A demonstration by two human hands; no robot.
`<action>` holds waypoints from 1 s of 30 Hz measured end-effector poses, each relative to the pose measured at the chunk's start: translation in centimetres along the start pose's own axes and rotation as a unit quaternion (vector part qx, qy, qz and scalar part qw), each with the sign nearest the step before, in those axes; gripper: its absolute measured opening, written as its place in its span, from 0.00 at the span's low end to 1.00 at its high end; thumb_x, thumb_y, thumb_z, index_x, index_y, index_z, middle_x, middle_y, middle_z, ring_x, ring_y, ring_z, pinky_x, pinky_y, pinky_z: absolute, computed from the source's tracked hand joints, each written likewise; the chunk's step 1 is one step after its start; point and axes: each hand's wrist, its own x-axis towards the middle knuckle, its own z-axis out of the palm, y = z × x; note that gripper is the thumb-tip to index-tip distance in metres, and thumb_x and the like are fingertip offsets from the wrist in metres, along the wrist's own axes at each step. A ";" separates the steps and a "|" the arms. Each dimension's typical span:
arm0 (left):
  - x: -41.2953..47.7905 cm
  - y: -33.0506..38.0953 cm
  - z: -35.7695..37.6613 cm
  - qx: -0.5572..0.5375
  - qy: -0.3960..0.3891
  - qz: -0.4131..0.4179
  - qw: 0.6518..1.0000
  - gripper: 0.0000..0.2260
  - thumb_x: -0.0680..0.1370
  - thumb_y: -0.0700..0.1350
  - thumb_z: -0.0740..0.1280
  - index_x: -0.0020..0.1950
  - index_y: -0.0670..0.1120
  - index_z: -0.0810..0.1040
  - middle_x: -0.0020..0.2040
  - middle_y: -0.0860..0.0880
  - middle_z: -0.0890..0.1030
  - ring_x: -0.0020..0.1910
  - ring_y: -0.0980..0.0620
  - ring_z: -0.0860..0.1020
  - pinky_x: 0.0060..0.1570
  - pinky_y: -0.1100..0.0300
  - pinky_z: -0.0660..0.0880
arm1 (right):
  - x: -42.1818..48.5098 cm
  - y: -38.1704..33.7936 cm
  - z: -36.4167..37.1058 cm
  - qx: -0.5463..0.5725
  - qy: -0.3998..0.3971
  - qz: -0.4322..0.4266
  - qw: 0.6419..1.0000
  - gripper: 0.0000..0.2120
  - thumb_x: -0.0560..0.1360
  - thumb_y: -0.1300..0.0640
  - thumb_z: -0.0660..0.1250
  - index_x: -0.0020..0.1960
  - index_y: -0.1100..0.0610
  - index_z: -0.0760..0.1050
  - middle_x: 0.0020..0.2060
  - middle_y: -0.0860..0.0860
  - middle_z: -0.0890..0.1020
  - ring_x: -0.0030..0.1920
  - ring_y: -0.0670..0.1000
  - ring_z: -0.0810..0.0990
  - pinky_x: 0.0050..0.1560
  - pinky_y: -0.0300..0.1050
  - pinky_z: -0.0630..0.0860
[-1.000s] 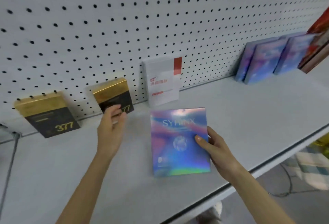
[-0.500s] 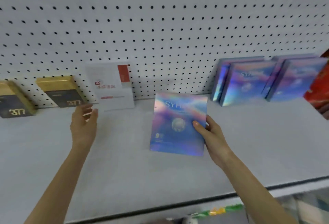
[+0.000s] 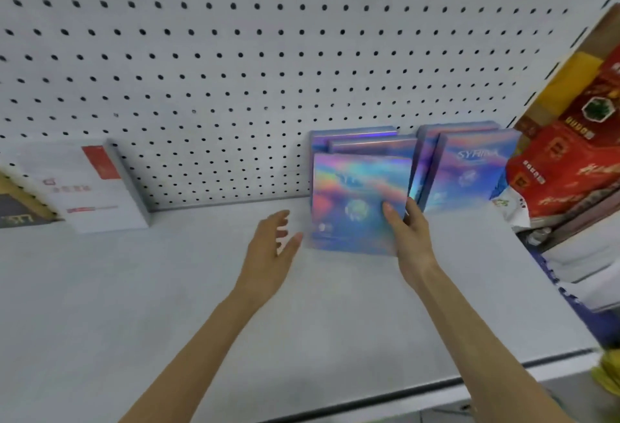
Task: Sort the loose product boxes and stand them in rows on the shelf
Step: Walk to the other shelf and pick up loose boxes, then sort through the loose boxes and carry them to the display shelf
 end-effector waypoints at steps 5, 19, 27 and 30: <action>2.2 -0.1 3.8 0.025 -0.066 -0.006 0.998 0.24 0.78 0.49 0.67 0.72 0.52 0.64 0.63 0.50 0.71 0.60 0.52 0.75 0.60 0.57 0.73 | 3.1 0.5 0.4 -0.167 -0.013 -0.084 0.982 0.07 0.75 0.55 0.71 0.48 0.57 0.75 0.39 0.45 0.77 0.39 0.46 0.74 0.41 0.39 0.69; 2.8 -0.3 3.9 0.054 -0.022 -0.021 0.998 0.24 0.80 0.56 0.60 0.75 0.61 0.58 0.61 0.51 0.73 0.58 0.55 0.74 0.56 0.63 0.66 | 2.8 2.0 2.2 -0.264 0.050 -0.010 0.963 0.24 0.70 0.44 0.74 0.54 0.52 0.64 0.54 0.54 0.77 0.54 0.56 0.76 0.53 0.51 0.73; -0.1 -0.5 0.1 -0.007 -0.049 -0.012 0.999 0.22 0.80 0.50 0.61 0.74 0.52 0.64 0.64 0.52 0.72 0.59 0.58 0.72 0.51 0.76 0.66 | -1.1 2.8 3.7 -0.287 0.158 -0.048 0.943 0.23 0.74 0.54 0.71 0.63 0.62 0.68 0.58 0.61 0.73 0.60 0.62 0.71 0.61 0.52 0.67; -2.3 -2.2 -4.9 -0.023 -0.032 0.009 0.999 0.17 0.80 0.48 0.62 0.69 0.55 0.69 0.60 0.55 0.75 0.60 0.59 0.74 0.58 0.71 0.70 | -5.1 1.5 7.4 -0.265 0.180 -0.096 0.942 0.22 0.75 0.56 0.70 0.65 0.60 0.68 0.59 0.56 0.72 0.60 0.59 0.72 0.62 0.52 0.69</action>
